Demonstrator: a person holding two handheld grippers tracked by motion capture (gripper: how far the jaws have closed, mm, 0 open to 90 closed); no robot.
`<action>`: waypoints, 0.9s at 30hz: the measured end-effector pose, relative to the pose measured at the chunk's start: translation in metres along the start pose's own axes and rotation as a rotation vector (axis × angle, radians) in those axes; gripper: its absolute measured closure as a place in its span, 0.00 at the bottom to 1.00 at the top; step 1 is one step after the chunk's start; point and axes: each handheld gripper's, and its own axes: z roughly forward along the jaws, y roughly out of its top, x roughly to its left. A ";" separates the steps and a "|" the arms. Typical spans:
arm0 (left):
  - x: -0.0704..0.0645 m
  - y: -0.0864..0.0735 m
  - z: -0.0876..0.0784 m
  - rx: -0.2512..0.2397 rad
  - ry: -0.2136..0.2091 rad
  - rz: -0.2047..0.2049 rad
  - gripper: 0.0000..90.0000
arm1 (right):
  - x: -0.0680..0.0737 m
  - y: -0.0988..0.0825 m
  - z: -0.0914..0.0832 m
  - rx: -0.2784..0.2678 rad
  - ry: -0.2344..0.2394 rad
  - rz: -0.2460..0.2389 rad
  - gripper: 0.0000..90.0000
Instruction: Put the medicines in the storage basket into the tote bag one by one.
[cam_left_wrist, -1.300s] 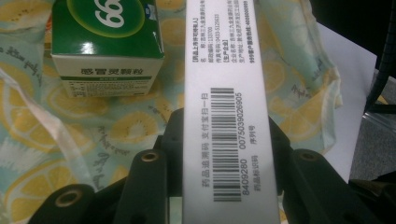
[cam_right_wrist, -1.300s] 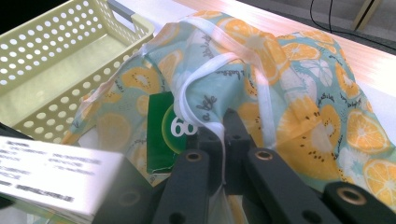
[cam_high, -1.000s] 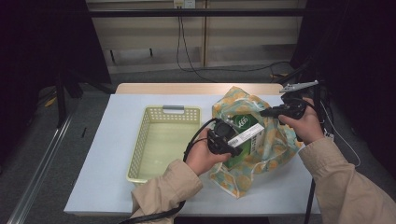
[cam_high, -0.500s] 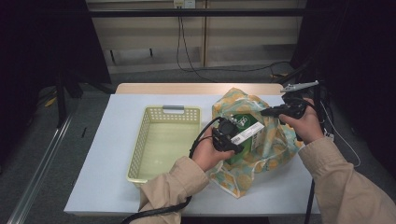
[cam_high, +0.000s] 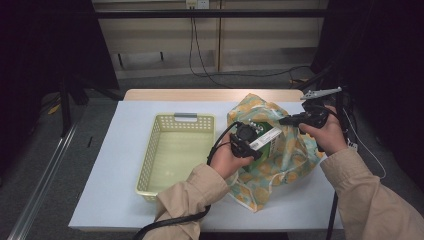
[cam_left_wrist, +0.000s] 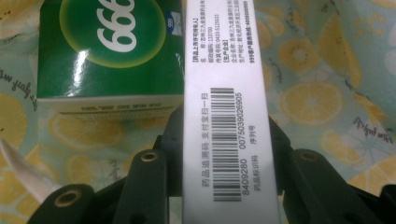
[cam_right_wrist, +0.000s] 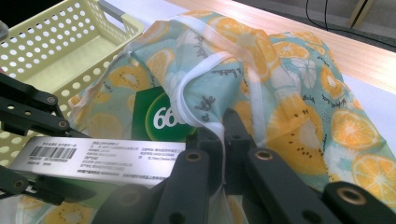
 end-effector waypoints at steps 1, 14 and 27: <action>0.000 0.000 0.002 -0.005 0.002 -0.003 0.70 | 0.000 0.000 0.000 -0.002 0.000 -0.002 0.99; 0.001 0.009 0.010 -0.007 0.013 -0.004 0.70 | 0.000 0.000 -0.002 -0.002 0.003 0.001 0.99; -0.007 0.015 0.022 -0.007 0.007 0.007 0.70 | -0.001 -0.003 -0.003 -0.008 0.009 0.007 0.99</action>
